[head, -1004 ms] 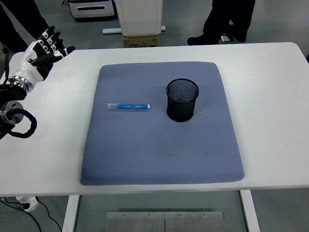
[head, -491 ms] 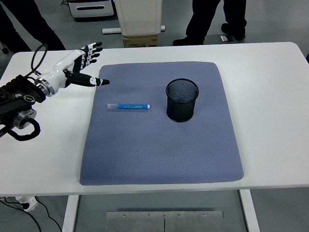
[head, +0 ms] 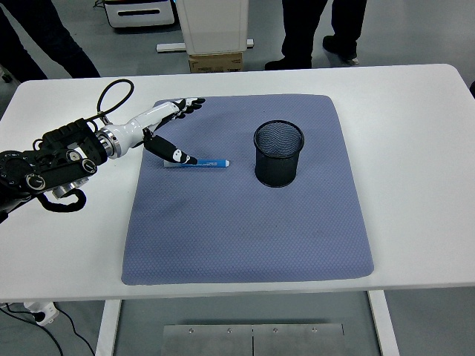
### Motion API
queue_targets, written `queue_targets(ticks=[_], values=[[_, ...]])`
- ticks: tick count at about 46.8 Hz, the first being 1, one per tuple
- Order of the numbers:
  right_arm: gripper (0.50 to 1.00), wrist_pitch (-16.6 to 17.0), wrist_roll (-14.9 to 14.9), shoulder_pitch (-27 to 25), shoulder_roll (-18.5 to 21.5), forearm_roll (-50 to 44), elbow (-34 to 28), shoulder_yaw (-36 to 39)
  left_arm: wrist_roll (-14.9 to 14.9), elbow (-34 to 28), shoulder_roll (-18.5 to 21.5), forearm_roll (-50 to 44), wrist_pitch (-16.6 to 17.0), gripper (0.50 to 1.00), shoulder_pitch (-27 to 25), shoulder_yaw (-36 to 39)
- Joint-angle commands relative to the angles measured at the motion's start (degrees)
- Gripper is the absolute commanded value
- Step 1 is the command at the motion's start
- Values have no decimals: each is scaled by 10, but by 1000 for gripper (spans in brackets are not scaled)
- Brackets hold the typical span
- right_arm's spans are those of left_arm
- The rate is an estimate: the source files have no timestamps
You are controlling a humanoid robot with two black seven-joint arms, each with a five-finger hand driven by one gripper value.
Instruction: Left hand places marker in pen holder
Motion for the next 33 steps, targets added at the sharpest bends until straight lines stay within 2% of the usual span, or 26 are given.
queue_targets(ticks=[1,21,33], values=[[1000,0,0,0,0,0,0,0,3,10,-12,0,2,1000,-2,9],[1000,0,0,0,0,0,0,0,4,57,-70,2,2,1000,-4,33],[1000,0,0,0,0,0,0,0,4,66,-78,14,2,1000,-11,53]])
